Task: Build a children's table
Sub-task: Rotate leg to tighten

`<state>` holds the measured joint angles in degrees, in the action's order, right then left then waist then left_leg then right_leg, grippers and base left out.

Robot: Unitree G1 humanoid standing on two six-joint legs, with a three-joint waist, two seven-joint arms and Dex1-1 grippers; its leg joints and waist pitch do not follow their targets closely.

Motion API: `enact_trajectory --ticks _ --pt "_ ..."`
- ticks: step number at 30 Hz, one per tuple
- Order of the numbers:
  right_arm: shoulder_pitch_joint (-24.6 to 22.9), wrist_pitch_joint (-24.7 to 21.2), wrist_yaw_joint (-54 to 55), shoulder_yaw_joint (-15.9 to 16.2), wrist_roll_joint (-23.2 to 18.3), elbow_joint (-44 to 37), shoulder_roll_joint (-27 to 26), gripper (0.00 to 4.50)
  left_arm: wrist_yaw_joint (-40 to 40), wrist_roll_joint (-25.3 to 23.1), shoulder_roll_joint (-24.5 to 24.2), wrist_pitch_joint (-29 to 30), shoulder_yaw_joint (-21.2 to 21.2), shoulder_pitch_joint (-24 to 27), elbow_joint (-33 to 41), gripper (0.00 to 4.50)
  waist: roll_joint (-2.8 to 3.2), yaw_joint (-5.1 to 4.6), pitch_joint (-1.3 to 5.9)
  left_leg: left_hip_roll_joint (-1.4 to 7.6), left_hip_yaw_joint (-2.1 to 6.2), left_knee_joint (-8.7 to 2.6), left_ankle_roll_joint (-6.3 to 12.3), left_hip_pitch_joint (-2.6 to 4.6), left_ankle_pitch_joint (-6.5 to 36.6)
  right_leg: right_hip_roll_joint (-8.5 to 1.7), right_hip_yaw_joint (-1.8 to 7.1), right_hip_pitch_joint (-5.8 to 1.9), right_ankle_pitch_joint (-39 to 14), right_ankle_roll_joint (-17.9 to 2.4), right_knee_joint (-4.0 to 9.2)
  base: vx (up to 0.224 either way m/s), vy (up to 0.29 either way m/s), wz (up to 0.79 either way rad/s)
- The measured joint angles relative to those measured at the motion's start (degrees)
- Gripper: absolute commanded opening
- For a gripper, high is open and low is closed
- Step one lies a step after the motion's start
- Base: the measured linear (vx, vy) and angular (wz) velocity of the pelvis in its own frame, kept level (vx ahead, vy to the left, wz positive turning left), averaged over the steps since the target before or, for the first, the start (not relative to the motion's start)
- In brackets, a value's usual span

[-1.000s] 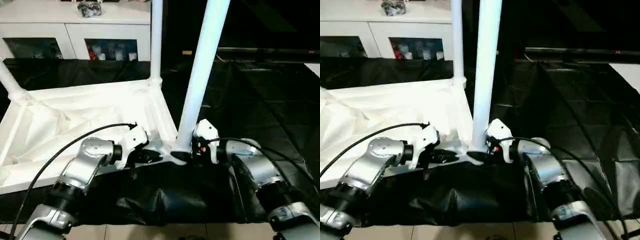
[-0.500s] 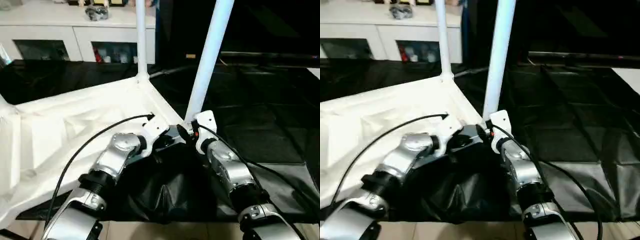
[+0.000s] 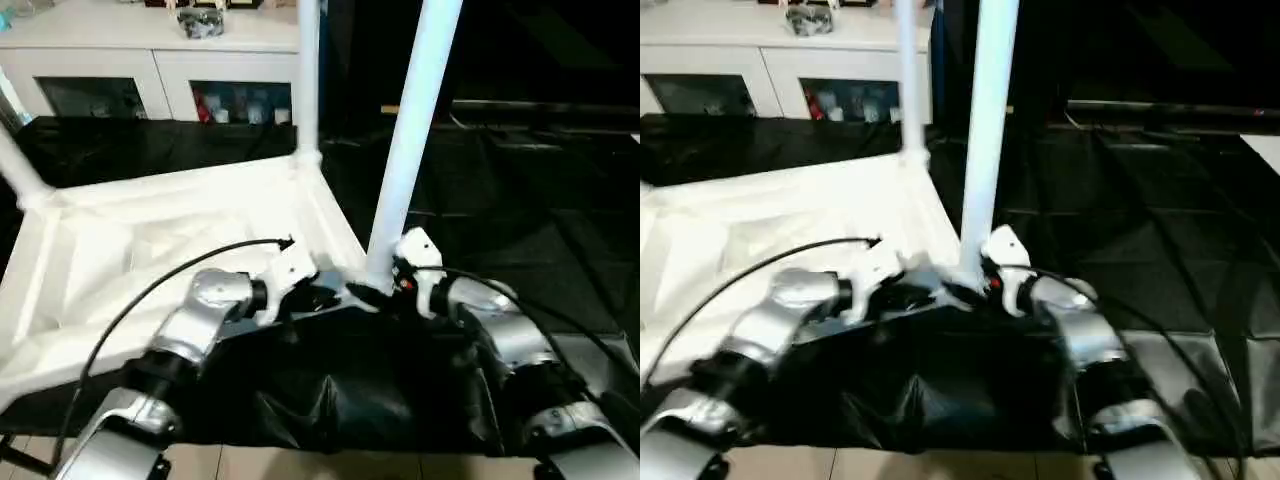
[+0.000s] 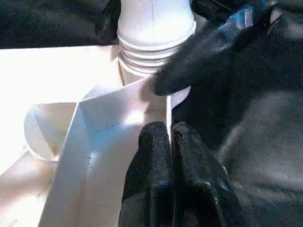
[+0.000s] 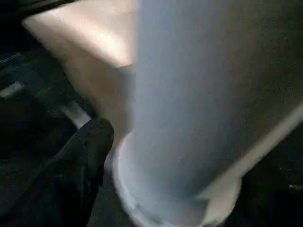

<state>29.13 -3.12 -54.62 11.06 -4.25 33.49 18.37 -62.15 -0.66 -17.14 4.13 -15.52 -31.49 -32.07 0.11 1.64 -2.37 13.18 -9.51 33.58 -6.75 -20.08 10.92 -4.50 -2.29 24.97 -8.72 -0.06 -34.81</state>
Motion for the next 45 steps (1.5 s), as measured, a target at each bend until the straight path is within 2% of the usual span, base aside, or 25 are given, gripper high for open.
enact_trajectory --ticks 3,8,9,15,20,22,26,29,33,36,37,38,41,42,45 --pt "-0.14 -0.20 -5.49 1.01 -0.25 -1.42 2.57 3.59 -4.13 0.97 -1.68 -0.81 -0.46 0.58 0.65 0.00 -0.04 0.25 -0.02 0.00 0.00 0.01 0.00 -0.01 0.00 -0.01 0.00 -0.01 0.00 -0.01 0.02 0.000 0.000 0.00" --pt "-0.14 -0.26 -9.96 2.57 -0.97 -2.32 3.62 3.31 -7.85 1.27 -3.18 -1.35 -1.04 0.50 1.00 0.00 -0.08 0.32 -0.04 0.00 0.00 0.01 0.00 -0.01 0.00 -0.01 0.01 -0.02 -0.01 0.02 0.02 0.000 0.000 0.00" --pt "-0.14 -0.30 -10.66 2.81 -1.01 -2.67 3.96 3.07 -8.31 1.49 -3.32 -1.41 -1.17 0.47 1.00 0.00 -0.07 0.34 -0.04 0.00 -0.01 0.00 -0.01 -0.02 0.01 -0.01 0.01 -0.02 0.03 -0.06 0.02 0.000 0.000 0.00" --pt "-0.69 -1.12 -14.05 3.49 -1.35 -4.80 4.78 2.80 -11.18 2.22 -4.23 -1.48 -1.47 0.33 0.98 0.00 -0.07 0.40 -0.05 0.01 -0.02 -0.09 -0.02 -0.02 0.02 0.00 -0.01 0.02 0.07 -0.16 0.03 0.000 0.000 0.00" --pt "-1.50 -1.40 -12.13 3.12 -1.37 -5.25 4.30 2.73 -10.10 2.06 -3.55 -1.57 -1.31 0.21 0.38 0.00 -0.07 0.38 -0.05 0.00 -0.01 -0.04 -0.03 0.00 0.02 -0.01 -0.01 -0.03 0.07 -0.17 0.02 0.000 0.000 0.00" --pt "-1.48 -1.66 -7.51 1.69 -0.96 -3.89 2.04 2.72 -6.90 1.52 -2.37 -1.55 -0.89 -0.36 -0.87 0.00 -0.08 0.30 -0.04 0.00 -0.01 0.02 -0.03 0.04 0.01 0.00 0.00 -0.07 -0.08 0.08 0.02 0.000 0.000 0.00" --pt "-0.35 -1.92 8.09 -3.51 -0.38 1.49 -4.44 2.72 2.96 -0.49 1.55 -0.22 0.40 -2.57 -4.45 0.00 -0.15 -0.34 -0.07 -0.02 0.01 0.22 -0.03 0.09 0.01 0.00 0.01 -0.03 -0.11 0.14 0.05 0.000 0.000 0.00" --pt "0.20 -2.38 17.42 -5.73 -0.35 3.34 -8.12 2.72 7.96 -1.83 3.82 0.46 0.90 -3.54 -5.75 0.00 -0.14 -0.76 -0.06 -0.04 0.10 0.18 -0.03 0.08 0.01 0.01 -0.06 -0.07 -0.11 0.15 0.22 0.000 0.000 0.00" --pt "0.63 -2.11 31.41 -8.47 0.53 4.63 -13.54 2.72 15.17 -3.77 7.39 0.63 1.08 -5.52 -8.64 0.00 0.05 -0.82 -0.04 -0.13 0.12 0.09 -0.03 -0.01 0.01 0.01 0.00 -0.11 -0.10 0.15 0.52 0.000 0.000 0.00" --pt "0.80 -0.97 36.04 -9.65 1.49 5.32 -15.38 2.72 17.76 -4.70 8.97 0.47 1.04 -6.09 -9.64 0.00 0.22 -0.84 0.07 -0.18 0.12 0.06 -0.03 -0.07 0.01 -0.02 0.05 -0.15 -0.07 0.09 0.71 0.000 0.000 0.00" --pt "0.77 -0.36 36.61 -9.73 1.73 5.46 -15.47 3.28 18.31 -4.79 9.29 0.38 1.04 -6.27 -9.93 0.00 0.33 -0.81 0.13 -0.27 0.11 0.03 0.00 -0.10 0.03 -0.08 0.09 -0.15 -0.03 0.03 0.73 0.000 0.000 0.00" --pt "0.63 0.57 36.78 -9.73 2.23 5.55 -15.46 3.42 18.54 -4.85 9.46 0.12 1.03 -6.27 -9.96 0.00 0.43 -0.77 0.13 -0.30 0.08 -0.01 0.03 -0.11 0.05 -0.12 0.10 -0.15 0.01 -0.02 0.74 0.000 0.000 0.00" --pt "0.18 2.60 36.85 -9.50 2.81 5.56 -15.36 3.53 18.35 -4.86 9.78 -0.64 0.98 -6.26 -9.96 0.00 0.77 -0.44 0.12 -0.31 0.05 -0.17 0.09 -0.13 0.08 -0.16 0.05 -0.11 0.22 -0.30 0.72 0.000 0.000 0.00" --pt "0.20 2.64 36.39 -9.29 2.73 5.53 -14.89 3.83 17.77 -4.86 9.77 -0.81 0.96 -6.25 -9.95 0.00 0.84 -0.22 0.10 -0.31 0.05 -0.27 0.09 -0.11 0.08 -0.16 0.02 -0.10 0.22 -0.31 0.72 0.000 0.000 0.00" --pt "0.52 2.59 31.60 -8.39 2.51 5.51 -12.00 3.90 15.20 -4.69 9.18 -1.62 0.50 -5.64 -8.93 0.00 0.90 0.31 0.12 -0.29 0.05 -0.49 0.09 -0.08 0.08 -0.14 -0.03 -0.08 0.23 -0.32 0.71 0.000 0.000 0.00"
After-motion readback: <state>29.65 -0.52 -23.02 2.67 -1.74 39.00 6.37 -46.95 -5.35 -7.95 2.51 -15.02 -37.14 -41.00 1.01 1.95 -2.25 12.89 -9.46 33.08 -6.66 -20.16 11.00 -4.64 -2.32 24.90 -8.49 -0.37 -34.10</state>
